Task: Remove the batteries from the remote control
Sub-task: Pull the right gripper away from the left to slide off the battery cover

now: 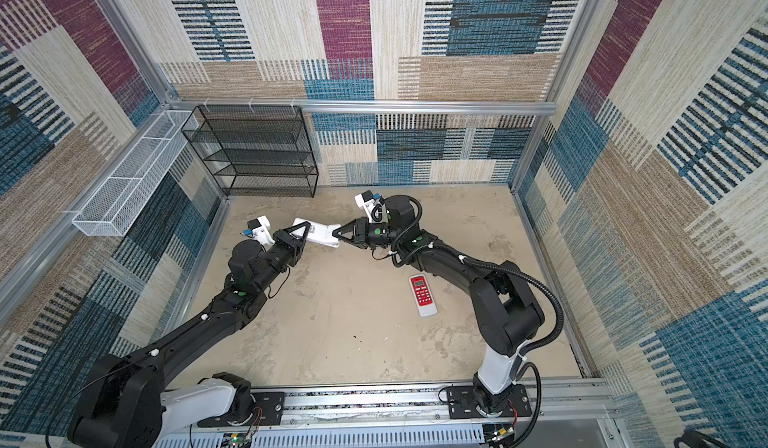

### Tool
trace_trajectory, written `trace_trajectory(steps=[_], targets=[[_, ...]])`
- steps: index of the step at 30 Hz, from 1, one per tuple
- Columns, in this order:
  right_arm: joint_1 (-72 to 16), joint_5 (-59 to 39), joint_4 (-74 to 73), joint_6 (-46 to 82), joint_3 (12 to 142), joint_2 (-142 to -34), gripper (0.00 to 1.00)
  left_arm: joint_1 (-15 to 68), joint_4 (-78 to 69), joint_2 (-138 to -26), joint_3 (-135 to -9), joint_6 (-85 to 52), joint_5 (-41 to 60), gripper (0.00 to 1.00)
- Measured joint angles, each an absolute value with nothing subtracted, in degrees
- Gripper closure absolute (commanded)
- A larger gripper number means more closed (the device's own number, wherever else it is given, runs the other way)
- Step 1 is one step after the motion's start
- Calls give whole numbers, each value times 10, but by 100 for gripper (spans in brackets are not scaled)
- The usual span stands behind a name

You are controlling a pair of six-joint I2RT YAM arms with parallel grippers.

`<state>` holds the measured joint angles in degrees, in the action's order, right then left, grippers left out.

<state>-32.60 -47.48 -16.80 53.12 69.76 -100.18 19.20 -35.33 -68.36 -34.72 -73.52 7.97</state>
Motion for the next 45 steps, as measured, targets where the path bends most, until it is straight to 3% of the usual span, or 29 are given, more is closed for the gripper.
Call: trace_trajectory(steps=[45], targets=[[-319, -494, -192, 539, 703, -980, 95, 192, -346, -666, -343, -724, 77, 100]])
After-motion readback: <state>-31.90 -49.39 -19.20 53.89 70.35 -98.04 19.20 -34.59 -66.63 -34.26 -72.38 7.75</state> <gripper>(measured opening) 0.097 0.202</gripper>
